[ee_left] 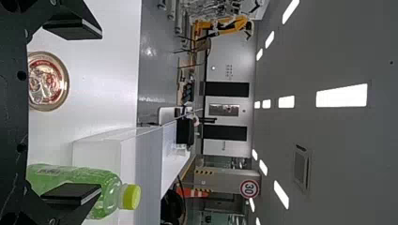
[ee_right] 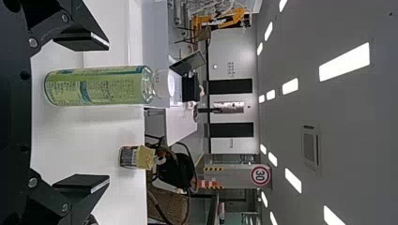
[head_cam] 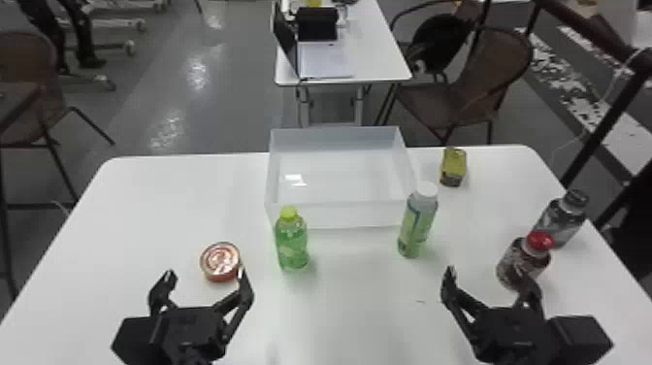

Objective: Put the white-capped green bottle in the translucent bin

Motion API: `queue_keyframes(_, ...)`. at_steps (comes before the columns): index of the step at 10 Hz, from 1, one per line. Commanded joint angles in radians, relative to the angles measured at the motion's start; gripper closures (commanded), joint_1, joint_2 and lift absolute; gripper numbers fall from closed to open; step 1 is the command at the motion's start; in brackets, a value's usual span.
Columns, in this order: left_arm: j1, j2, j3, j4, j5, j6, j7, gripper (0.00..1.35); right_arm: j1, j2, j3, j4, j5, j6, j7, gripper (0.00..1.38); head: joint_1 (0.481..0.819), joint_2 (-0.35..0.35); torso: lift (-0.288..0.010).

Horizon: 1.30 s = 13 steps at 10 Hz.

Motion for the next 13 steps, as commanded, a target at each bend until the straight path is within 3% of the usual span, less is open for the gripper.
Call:
queue_keyframes(1, 0.0, 0.0, 0.0, 0.0, 0.0, 0.0, 0.0, 0.15, 0.0, 0.001, 0.0, -0.001, 0.002, 0.001, 0.0, 0.28, 0.695, 0.02, -0.08)
queue_keyframes(6, 0.0, 0.001, 0.0, 0.002, 0.002, -0.005, 0.0, 0.15, -0.003, 0.009, 0.0, 0.01, -0.012, 0.001, 0.0, 0.28, 0.695, 0.023, -0.08)
queue_keyframes(7, 0.002, 0.0, 0.0, 0.002, 0.002, -0.005, 0.0, 0.15, -0.02, 0.007, 0.0, 0.039, -0.045, 0.001, 0.017, 0.28, 0.695, 0.022, -0.08)
queue_keyframes(11, -0.001, 0.003, -0.003, 0.008, 0.009, -0.025, 0.0, 0.15, -0.216, 0.009, 0.026, 0.246, -0.024, 0.001, 0.06, 0.27, 0.695, 0.032, -0.08)
queue_keyframes(13, -0.006, 0.0, -0.008, 0.015, 0.012, -0.031, 0.0, 0.15, -0.251, 0.009, 0.031, 0.308, -0.058, 0.0, 0.092, 0.27, 0.695, 0.041, -0.08)
